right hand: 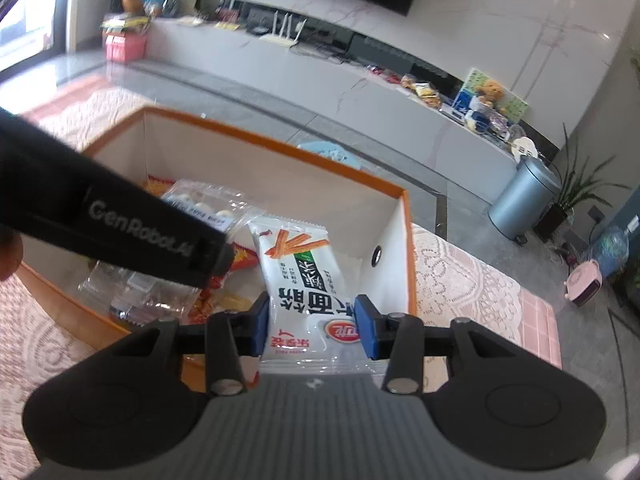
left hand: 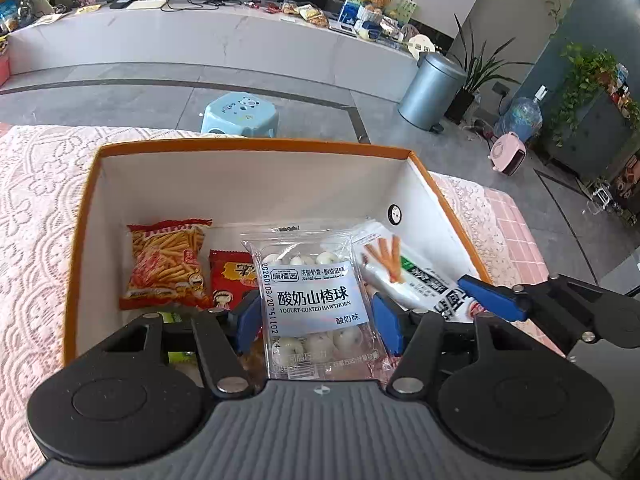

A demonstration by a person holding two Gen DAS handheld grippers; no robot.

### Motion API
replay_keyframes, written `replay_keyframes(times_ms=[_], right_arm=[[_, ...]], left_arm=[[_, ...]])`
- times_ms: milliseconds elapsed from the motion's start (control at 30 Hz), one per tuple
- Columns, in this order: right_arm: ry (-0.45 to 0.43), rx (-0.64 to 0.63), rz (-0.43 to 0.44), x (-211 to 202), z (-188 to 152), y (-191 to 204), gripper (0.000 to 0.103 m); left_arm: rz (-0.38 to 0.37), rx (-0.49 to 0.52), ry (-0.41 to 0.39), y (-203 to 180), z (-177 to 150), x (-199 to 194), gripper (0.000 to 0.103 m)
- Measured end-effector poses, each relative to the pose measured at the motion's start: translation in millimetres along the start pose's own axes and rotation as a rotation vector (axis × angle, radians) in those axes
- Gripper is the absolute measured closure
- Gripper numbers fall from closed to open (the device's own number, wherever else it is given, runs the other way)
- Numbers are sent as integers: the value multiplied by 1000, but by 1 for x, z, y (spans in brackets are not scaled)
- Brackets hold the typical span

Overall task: Organize snacks
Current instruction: 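Lift both held bags and carry them over the orange box, then open both tools inside the box to drop the two bags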

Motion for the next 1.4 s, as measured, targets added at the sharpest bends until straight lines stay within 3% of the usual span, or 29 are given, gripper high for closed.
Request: replay_keyframes(times_ms=[567,1033,1167,1400], right_arm=[[116,-99,3,59,-1,8,61],[178,-90,11,72,-5,7,59],[178,-83,8,71,-5,6,55],[162,-115,-11,64,-1,6,40]], left_arm=[[85,60,108,5,3,53,35],[123,50,137,6,0,57,28],[118,50,120,6,-1,56,24],[122,49,91,6,0,44,18]])
Point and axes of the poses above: each gripper's, at about its wrist camera, not at the fingertips, and x roughly the way its jaws point, y to its left, z to its top, the point moved 6 cm from there along x, roughly the way its jaws point, and after that the axes turned 5 degrees about -z, right-handed, at the moved point
